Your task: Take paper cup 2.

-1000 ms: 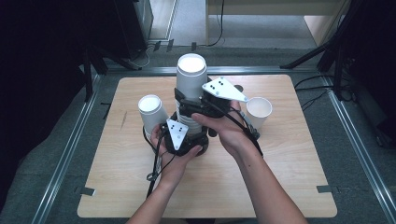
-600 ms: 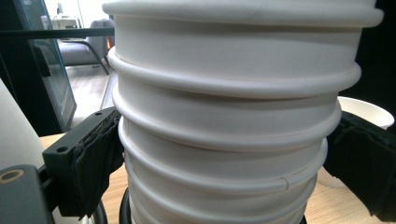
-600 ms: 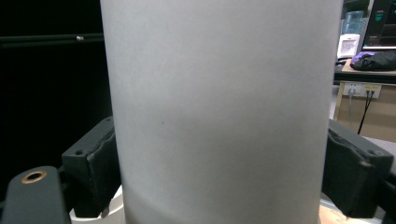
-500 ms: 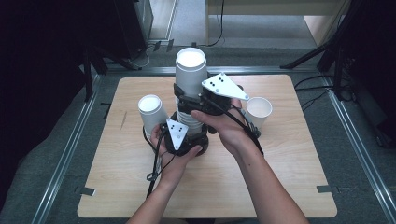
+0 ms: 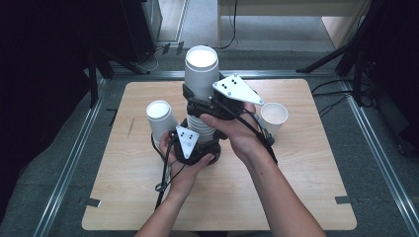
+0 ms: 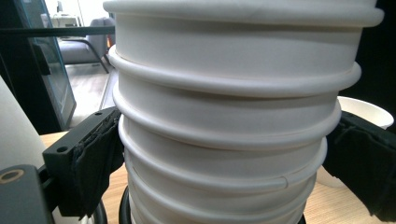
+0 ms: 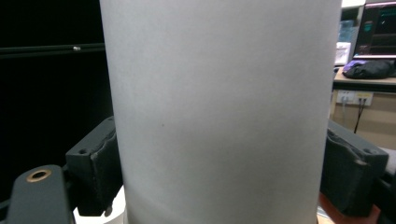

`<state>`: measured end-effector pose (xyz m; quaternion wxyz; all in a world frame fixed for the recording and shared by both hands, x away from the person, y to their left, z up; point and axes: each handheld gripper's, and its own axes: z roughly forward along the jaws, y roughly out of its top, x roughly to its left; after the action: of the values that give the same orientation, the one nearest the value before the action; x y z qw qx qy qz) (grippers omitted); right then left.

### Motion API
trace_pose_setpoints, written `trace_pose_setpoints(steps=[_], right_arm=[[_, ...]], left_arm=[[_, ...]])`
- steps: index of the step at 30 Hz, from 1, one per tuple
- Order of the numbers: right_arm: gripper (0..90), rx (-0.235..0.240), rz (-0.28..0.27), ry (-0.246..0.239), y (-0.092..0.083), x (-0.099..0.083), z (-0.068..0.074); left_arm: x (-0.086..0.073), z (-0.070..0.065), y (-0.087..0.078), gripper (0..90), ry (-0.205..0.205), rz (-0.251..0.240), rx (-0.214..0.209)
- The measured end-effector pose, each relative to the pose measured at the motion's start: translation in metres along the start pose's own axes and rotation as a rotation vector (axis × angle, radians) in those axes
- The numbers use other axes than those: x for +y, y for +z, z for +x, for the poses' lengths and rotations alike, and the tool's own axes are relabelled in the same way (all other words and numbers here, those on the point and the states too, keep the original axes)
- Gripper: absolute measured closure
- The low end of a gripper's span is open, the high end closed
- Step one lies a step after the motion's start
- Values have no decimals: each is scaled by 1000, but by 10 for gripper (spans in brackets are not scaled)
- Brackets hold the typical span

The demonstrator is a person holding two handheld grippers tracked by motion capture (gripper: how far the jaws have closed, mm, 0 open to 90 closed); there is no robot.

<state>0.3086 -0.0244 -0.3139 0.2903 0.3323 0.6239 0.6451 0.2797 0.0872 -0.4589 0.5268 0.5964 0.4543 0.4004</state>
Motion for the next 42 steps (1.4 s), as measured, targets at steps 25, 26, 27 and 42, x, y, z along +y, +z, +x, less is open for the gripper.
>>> trace_pose_setpoints(steps=[25,26,27,42], right_arm=[[155,-45,-54,9,-3,29,4],[155,-48,-56,8,-2,30,5],[155,-48,-56,8,-2,30,5],[155,-66,-115,32,-16,50,-1]], left_arm=[[0,0,0,34,0,3,-1],[0,0,0,34,1,3,-1],[0,0,0,34,1,3,-1],[-1,0,0,35,1,3,1]])
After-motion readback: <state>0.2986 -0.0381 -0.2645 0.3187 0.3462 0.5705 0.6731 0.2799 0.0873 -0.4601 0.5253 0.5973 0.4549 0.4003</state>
